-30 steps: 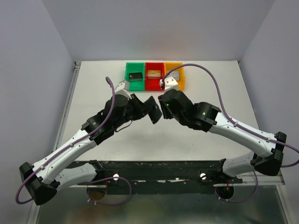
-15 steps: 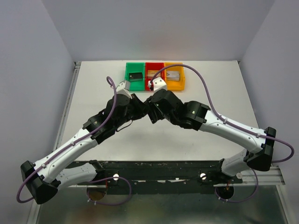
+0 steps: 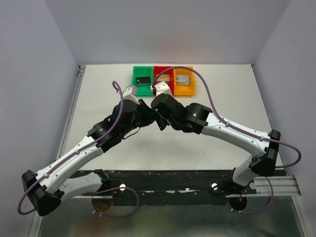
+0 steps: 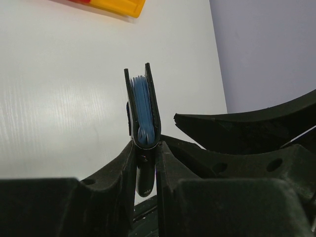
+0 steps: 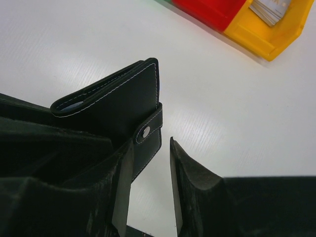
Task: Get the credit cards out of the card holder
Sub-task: Open the card holder.
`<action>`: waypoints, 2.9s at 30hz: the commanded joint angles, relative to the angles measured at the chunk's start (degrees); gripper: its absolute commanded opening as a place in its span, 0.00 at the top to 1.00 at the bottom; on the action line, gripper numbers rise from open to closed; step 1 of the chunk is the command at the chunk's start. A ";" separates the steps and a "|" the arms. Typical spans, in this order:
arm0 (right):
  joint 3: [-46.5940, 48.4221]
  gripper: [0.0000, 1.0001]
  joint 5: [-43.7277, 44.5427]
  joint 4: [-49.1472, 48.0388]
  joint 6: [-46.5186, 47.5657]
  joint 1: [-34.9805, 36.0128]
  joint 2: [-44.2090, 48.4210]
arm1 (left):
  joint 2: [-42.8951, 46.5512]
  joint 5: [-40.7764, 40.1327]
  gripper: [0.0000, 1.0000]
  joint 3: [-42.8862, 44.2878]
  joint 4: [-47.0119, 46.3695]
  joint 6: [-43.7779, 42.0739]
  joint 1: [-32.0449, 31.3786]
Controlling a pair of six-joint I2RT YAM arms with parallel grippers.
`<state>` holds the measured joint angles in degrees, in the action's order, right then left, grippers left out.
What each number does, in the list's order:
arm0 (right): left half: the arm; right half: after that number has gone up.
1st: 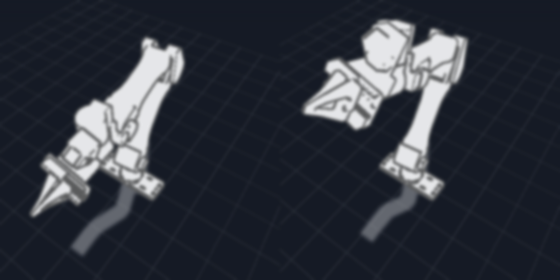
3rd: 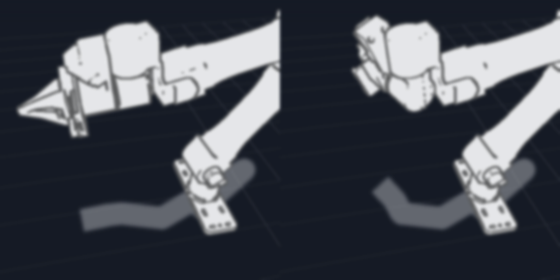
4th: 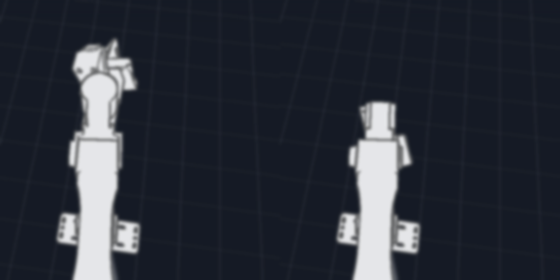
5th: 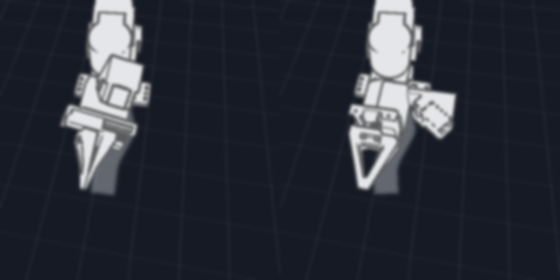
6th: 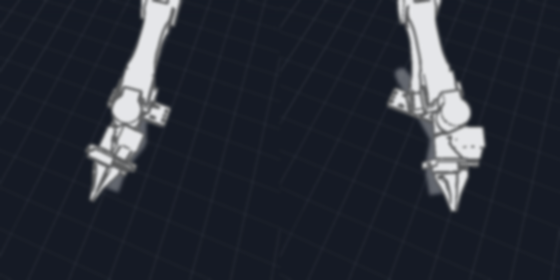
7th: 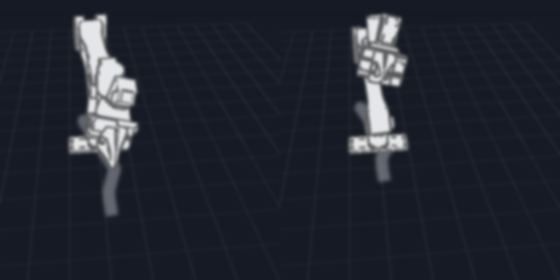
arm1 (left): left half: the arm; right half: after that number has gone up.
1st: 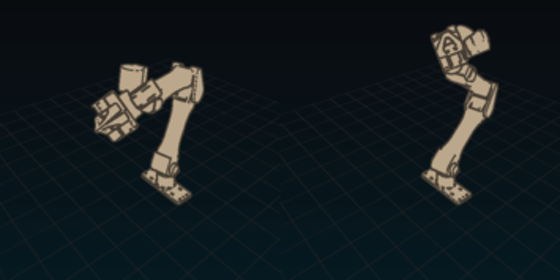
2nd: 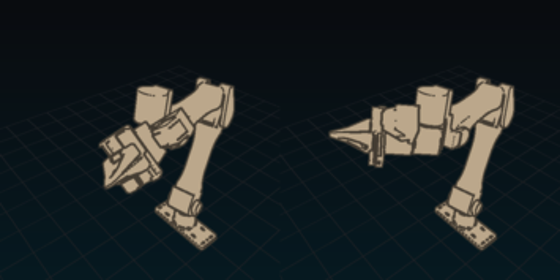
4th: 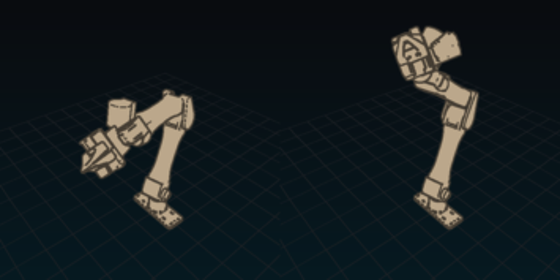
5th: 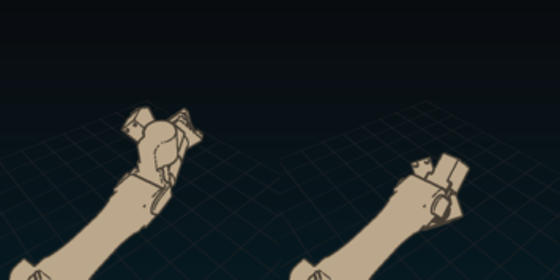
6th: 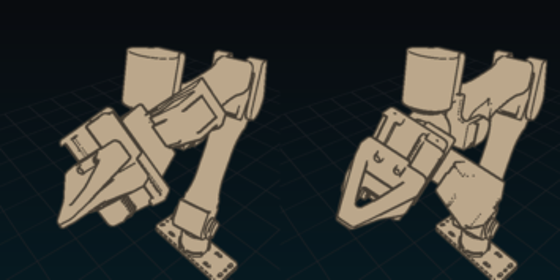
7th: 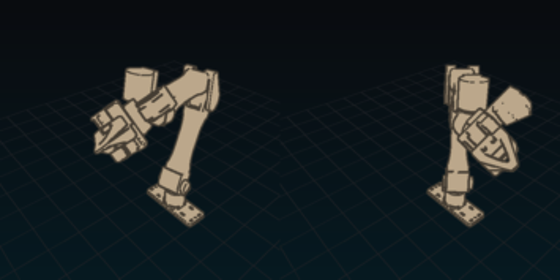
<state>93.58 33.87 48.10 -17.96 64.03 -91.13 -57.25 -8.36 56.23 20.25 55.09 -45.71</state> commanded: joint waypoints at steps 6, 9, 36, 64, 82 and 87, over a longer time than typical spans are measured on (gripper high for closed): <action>3.10 0.65 3.13 3.23 -0.24 0.22 -2.47 | 2.50 1.86 1.00 0.29 -2.59 0.02 -0.43; 3.10 0.71 3.22 3.41 -0.15 0.13 -2.56 | 2.76 1.68 1.00 0.29 -2.50 -0.07 -0.34; 1.43 0.99 4.89 3.23 -1.03 -1.19 -0.19 | 3.47 1.24 1.00 -0.24 -2.15 -0.60 -0.34; -4.19 0.92 6.13 3.14 -0.68 -4.79 9.30 | 7.94 -1.93 1.00 -3.92 -4.33 -9.11 0.88; -16.94 0.30 -24.73 -17.52 3.28 -5.23 30.75 | -8.10 65.03 1.00 -24.93 -94.15 15.60 29.71; -18.61 0.25 -28.32 -18.12 0.82 -7.69 32.86 | -17.81 72.34 1.00 -20.46 -112.01 30.44 30.51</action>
<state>76.64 11.14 31.55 -15.07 58.11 -59.99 -71.44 49.47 33.17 -59.29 69.14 -15.42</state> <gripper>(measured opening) 0.739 0.246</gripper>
